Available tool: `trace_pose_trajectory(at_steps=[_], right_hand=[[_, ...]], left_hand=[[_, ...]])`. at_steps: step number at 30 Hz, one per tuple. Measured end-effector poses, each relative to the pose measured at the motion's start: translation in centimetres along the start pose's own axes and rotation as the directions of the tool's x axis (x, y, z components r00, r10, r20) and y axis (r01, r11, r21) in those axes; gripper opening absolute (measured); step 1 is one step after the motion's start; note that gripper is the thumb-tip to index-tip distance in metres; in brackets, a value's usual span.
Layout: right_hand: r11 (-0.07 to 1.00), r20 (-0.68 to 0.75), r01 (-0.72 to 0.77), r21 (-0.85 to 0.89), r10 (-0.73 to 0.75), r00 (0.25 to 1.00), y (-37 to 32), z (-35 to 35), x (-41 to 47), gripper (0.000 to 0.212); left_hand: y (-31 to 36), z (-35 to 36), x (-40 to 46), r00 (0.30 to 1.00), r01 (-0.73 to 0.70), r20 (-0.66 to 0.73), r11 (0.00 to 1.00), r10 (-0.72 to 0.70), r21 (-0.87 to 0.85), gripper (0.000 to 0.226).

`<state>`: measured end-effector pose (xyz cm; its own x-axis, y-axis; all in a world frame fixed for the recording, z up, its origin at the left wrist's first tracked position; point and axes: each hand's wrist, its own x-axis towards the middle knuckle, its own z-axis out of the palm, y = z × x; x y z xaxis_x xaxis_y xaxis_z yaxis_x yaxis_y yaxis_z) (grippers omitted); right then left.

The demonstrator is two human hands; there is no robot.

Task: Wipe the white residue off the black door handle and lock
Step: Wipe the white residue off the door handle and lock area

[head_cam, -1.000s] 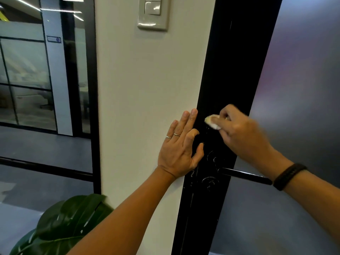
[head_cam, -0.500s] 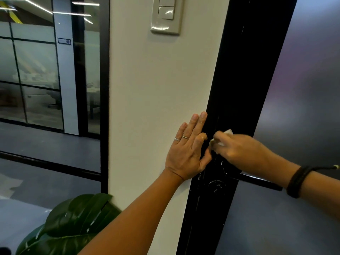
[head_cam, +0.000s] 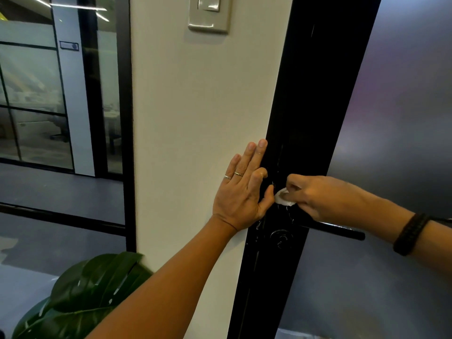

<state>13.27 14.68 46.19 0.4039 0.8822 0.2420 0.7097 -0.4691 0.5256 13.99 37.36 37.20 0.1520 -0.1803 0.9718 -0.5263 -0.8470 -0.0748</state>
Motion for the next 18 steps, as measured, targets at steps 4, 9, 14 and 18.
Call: trace_pose_trajectory(at_steps=[4, 9, 14, 18], right_hand=[[0.998, -0.008, -0.063, 0.022, 0.063, 0.998, 0.2, -0.6, -1.4, 0.027], [0.995, -0.012, -0.103, -0.015, 0.103, 0.995, -0.3, -1.3, -1.4, 0.018], [1.000, 0.063, -0.008, 0.002, 0.008, 0.998, -2.4, -1.8, 1.0, 0.030], [0.983, 0.058, -0.178, 0.039, 0.175, 0.983, -2.1, -1.5, 0.0, 0.030]], left_hand=[[0.0, 0.0, 0.0, 1.000, -0.002, -0.006, 1.000, 0.002, -0.006, 0.023], [0.0, 0.1, 0.1, 1.000, -0.003, 0.001, 1.000, 0.003, 0.013, 0.020], [0.0, -0.1, 0.1, 1.000, 0.001, 0.008, 1.000, -0.001, 0.016, 0.021], [0.0, -0.2, 0.1, 1.000, -0.007, 0.009, 1.000, 0.006, 0.030, 0.019]])
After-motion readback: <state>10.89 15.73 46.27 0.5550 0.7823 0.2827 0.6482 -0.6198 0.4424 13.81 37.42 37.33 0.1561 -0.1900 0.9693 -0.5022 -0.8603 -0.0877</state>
